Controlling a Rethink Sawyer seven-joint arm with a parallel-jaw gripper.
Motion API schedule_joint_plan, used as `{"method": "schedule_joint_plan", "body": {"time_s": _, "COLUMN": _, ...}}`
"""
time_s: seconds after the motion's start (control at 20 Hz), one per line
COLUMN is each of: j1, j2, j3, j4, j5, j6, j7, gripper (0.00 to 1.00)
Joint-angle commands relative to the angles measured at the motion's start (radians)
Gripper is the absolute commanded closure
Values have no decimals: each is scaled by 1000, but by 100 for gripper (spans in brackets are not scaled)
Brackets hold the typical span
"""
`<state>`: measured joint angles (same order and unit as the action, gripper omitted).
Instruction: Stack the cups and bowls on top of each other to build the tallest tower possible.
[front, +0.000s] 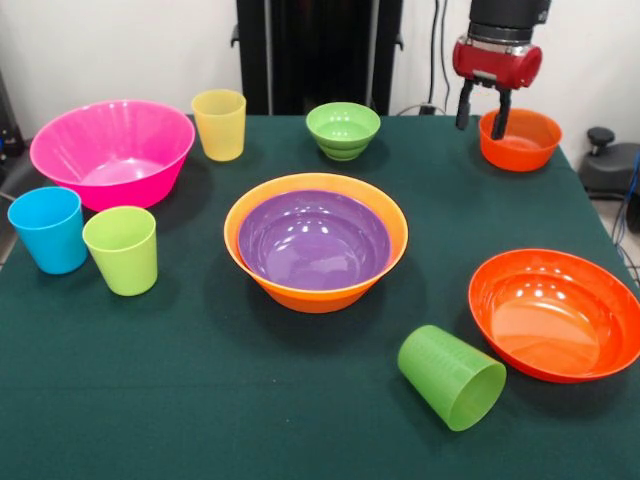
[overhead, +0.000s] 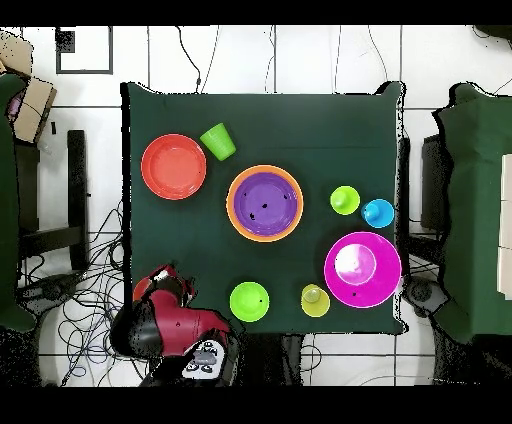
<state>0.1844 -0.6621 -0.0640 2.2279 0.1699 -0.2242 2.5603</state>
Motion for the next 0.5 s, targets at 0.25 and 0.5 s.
{"method": "schedule_joint_plan", "body": {"time_s": 0.25, "j1": -28, "j2": 5, "j3": 66, "j4": -190, "j5": -339, "j6": 430, "j7": -327, "gripper": 0}}
{"method": "schedule_joint_plan", "body": {"time_s": 0.5, "j1": 16, "j2": 37, "j3": 60, "j4": -269, "j5": -345, "j6": 513, "j7": -196, "gripper": 0}}
